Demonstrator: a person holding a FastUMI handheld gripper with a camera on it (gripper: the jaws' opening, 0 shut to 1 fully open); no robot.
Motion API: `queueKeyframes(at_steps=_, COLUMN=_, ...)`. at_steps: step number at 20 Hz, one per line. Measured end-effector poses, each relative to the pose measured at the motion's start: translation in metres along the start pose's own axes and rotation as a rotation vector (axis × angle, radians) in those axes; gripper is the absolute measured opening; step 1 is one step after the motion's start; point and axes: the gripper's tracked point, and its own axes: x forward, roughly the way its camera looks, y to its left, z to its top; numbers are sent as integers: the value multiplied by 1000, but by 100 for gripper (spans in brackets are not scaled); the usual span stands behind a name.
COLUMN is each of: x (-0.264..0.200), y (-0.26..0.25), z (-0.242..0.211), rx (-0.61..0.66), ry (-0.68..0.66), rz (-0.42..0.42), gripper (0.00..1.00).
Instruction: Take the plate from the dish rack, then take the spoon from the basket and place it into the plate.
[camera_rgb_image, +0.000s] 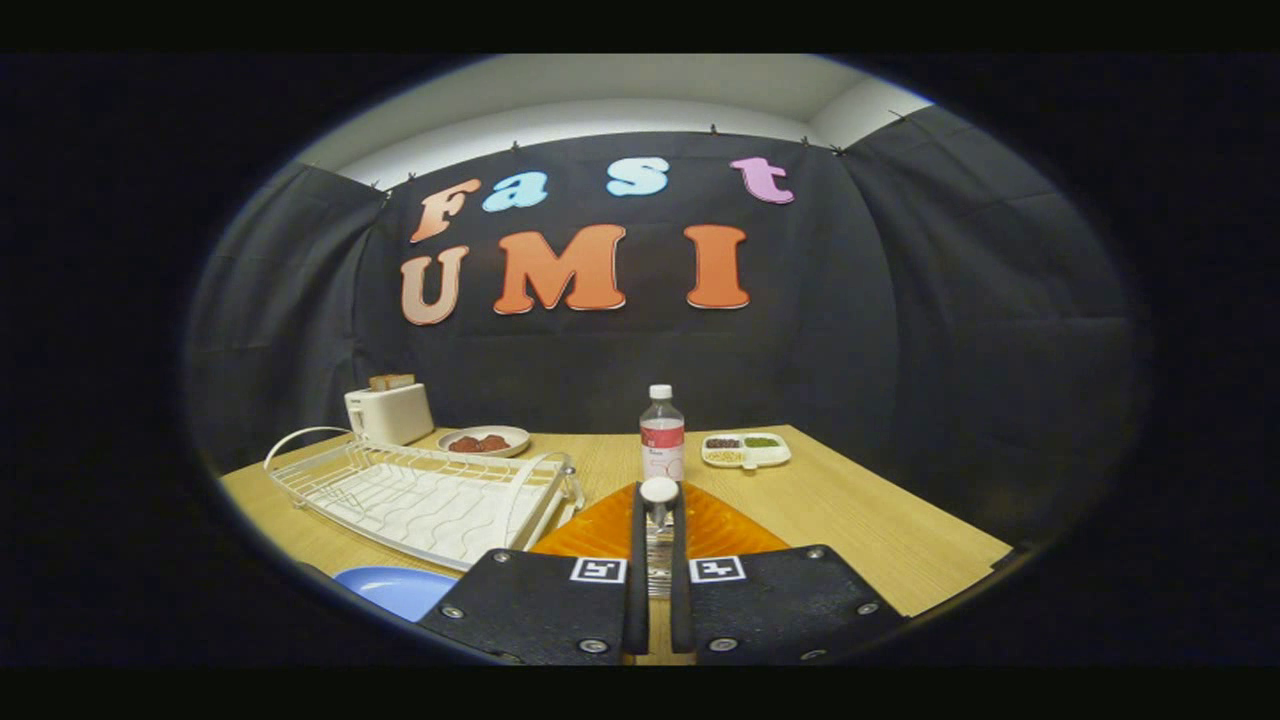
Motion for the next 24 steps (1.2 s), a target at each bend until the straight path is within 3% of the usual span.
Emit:
queueKeyframes(at_steps=4, x=-22, y=4, z=22, rx=-9, ry=-20, rz=24, gripper=9)
queueKeyframes(at_steps=10, x=-67, y=33, z=36, rx=-5, ry=-17, rz=142, gripper=8)
queueKeyframes(at_steps=17, x=-120, y=77, z=20, rx=59, ry=56, rz=343, gripper=8)
queueKeyframes(at_steps=24, x=-131, y=115, z=-16, rx=89, ry=109, rz=470, gripper=9)
